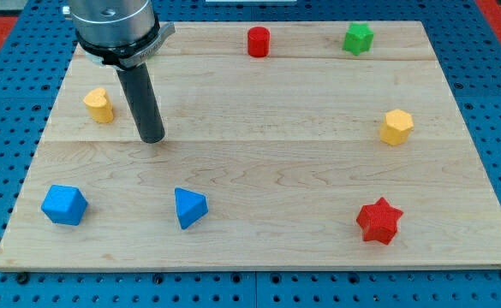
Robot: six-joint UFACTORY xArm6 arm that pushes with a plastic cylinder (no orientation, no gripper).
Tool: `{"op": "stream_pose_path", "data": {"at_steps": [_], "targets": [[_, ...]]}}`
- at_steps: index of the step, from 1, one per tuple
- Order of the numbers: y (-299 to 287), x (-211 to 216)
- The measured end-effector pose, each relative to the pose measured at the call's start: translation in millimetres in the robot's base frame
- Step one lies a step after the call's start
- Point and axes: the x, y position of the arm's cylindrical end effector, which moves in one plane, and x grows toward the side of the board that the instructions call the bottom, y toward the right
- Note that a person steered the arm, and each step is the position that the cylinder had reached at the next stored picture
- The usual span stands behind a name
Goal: Locate your arm at the right side of the green star
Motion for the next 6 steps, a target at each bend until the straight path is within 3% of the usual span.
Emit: {"op": "stream_pose_path", "data": {"at_steps": [2, 3, 4, 6], "targets": [[24, -7], [104, -27], [201, -72], [339, -161]]}}
